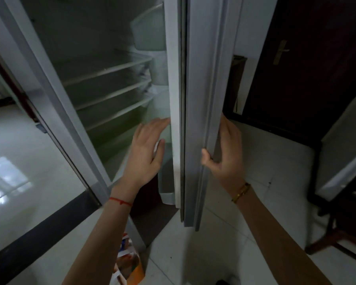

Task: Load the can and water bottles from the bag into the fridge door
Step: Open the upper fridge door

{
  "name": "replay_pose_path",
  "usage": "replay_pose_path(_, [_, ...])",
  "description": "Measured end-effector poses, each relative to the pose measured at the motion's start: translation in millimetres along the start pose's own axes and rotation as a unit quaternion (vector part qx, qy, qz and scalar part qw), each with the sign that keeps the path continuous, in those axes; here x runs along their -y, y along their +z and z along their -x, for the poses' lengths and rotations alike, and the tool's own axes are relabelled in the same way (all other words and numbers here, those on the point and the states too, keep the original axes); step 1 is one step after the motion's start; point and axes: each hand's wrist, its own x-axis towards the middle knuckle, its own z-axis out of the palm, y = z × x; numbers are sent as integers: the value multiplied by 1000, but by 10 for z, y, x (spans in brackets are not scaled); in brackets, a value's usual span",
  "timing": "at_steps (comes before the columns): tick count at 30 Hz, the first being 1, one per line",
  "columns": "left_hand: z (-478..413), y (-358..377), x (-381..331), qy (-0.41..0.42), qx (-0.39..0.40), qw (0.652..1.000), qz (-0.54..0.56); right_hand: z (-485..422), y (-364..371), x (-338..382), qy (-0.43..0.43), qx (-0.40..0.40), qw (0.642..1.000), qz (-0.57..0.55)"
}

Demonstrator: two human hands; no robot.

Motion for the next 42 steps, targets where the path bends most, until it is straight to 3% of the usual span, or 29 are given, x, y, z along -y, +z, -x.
replay_pose_path(7, [-179,287,-231,44,8,999,16,132,-270,-319,14,-49,994,97])
replay_pose_path(14, [-386,588,-453,102,22,994,40,173,-561,-568,110,-90,985,101])
replay_pose_path(23, [-749,1135,-575,137,60,988,42,-6,-891,-1063,133,-146,973,121])
replay_pose_path(31, [-1049,1691,-848,163,51,985,28,-216,-1091,-1515,209,-146,965,67])
replay_pose_path(42, [-1524,2433,-1135,169,25,985,-12,-588,-1302,-2414,247,-135,960,2])
